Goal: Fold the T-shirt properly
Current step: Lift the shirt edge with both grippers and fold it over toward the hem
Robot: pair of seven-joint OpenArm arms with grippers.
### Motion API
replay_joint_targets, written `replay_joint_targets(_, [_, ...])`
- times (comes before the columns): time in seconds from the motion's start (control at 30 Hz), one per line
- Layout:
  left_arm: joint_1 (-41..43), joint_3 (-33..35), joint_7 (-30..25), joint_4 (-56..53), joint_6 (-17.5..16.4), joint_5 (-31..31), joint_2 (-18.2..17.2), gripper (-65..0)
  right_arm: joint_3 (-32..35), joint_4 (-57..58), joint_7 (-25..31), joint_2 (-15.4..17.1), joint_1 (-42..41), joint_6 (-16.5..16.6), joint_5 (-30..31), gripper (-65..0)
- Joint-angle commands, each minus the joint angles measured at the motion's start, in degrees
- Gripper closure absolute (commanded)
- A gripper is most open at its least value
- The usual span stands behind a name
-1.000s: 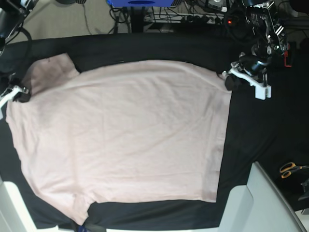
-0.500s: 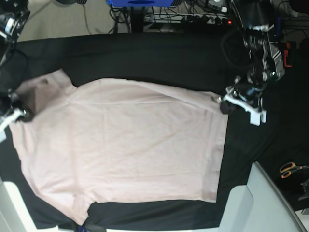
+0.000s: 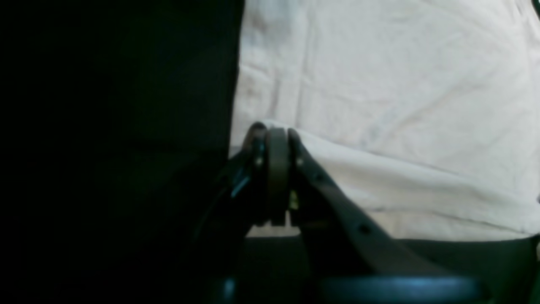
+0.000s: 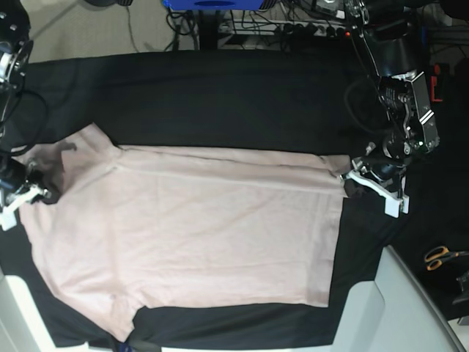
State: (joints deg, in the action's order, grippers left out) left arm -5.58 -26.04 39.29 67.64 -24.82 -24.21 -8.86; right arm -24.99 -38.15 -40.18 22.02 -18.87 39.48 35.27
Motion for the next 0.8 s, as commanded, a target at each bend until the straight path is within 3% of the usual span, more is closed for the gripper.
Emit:
replay_joint_targets(0.0, [-1.23,-0.11,-1.18,0.45,-0.19,-0.89,-0.68,0.0,-0.11,-0.13,1.37,1.76,-2.36,0.52,0.91,-0.5])
replay_joint_targets(0.77, [-4.57,-0.29,-1.53,-1.48,-0.1,-0.8,-1.03,0.0,5.35,1.89,6.47,1.58,-6.49,0.52,0.91,-0.5])
